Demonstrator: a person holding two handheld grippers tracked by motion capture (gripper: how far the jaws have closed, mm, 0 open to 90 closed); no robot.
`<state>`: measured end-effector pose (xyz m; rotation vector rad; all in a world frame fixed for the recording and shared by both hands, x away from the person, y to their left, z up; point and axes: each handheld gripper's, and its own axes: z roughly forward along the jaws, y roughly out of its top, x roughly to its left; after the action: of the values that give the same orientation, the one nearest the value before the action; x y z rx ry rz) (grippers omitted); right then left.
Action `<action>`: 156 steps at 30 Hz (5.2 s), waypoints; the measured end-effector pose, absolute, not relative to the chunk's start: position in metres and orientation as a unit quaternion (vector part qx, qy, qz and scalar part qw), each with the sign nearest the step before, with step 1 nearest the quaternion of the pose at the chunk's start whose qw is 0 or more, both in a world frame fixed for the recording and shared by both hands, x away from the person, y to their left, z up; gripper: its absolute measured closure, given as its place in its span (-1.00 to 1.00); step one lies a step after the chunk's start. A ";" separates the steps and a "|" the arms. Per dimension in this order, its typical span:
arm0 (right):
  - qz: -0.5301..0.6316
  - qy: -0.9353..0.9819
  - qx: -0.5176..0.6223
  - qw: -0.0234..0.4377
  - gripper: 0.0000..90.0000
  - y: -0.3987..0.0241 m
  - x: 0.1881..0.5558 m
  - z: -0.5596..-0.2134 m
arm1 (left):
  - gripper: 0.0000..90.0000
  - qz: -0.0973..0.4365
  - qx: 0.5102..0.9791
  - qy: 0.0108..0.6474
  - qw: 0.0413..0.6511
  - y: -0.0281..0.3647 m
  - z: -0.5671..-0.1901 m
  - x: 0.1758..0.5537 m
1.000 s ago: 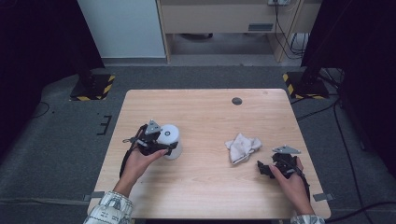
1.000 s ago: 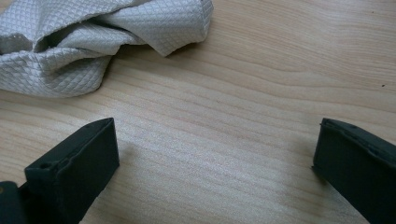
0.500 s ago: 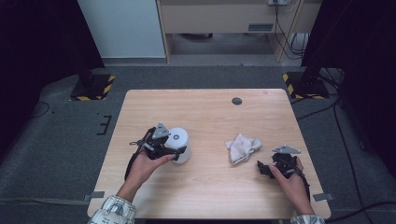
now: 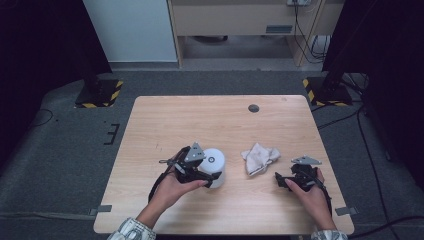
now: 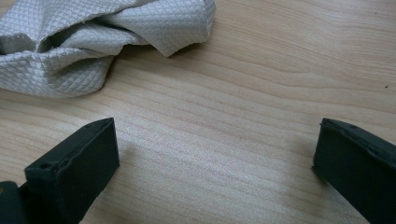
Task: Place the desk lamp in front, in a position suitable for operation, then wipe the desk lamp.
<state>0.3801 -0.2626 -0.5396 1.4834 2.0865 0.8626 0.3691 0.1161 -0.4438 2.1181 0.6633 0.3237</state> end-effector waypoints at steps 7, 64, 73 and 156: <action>0.312 0.754 0.536 0.218 -0.99 -0.263 0.380 -0.540 | -0.82 0.114 0.862 0.233 0.435 0.090 -0.445 0.352; 0.352 0.760 0.503 0.213 -0.51 -0.264 0.379 -0.516 | -0.88 0.139 0.845 0.310 0.413 0.195 -0.491 0.344; 0.396 0.758 0.469 0.218 0.54 -0.262 0.378 -0.493 | -0.86 0.162 0.853 0.315 0.384 0.198 -0.493 0.345; 0.360 0.897 0.239 0.087 0.69 -0.127 0.367 -0.376 | -0.89 0.091 0.849 0.228 0.469 0.118 -0.475 0.334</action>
<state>0.3666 -0.1272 -0.3758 0.7126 2.6730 1.0727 0.3345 0.1184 -0.4754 2.0807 0.5583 0.2229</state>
